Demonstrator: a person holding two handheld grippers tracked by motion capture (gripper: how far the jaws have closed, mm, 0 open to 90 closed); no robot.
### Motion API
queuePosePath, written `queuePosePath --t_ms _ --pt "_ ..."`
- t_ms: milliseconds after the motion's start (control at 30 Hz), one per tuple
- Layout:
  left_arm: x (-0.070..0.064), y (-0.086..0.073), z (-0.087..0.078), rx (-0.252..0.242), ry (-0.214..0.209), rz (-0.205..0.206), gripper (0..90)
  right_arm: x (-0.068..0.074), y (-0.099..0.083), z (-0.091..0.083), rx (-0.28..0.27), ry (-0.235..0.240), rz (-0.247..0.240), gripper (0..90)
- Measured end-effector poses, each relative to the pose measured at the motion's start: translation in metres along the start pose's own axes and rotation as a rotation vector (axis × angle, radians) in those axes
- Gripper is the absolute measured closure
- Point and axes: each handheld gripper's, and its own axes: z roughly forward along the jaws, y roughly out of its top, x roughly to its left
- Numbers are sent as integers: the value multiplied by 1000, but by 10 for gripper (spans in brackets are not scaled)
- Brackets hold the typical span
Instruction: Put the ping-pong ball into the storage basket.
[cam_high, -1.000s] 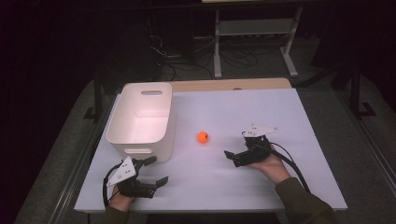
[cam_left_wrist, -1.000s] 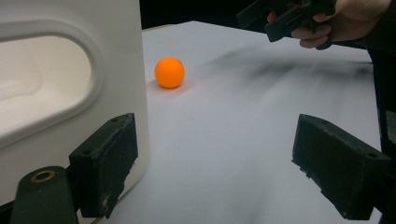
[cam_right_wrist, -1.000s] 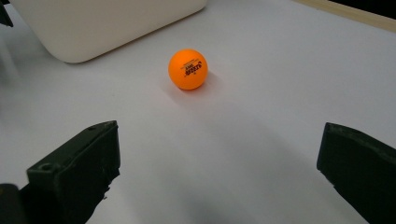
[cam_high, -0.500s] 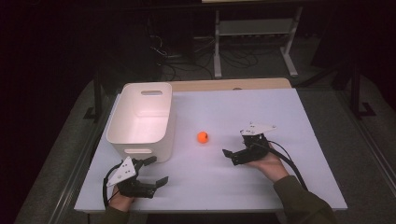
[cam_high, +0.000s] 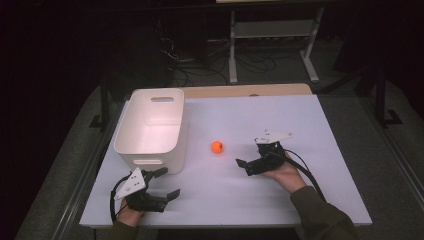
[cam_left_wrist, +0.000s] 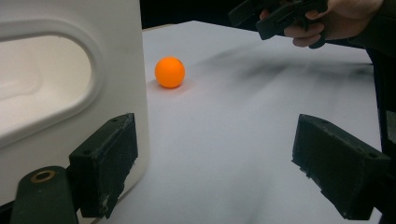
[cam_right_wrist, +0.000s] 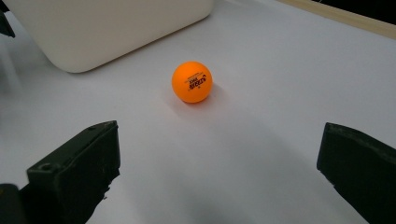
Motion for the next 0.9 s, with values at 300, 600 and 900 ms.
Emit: queuePosePath --t_ms 300,600,900 --pt "0 0 0 0 1 1 140 2 4 4 2 6 -6 0" --pt "0 0 0 0 1 1 140 3 7 9 2 12 -7 0" --pt "0 0 0 -1 1 3 140 4 12 15 2 22 -14 0"
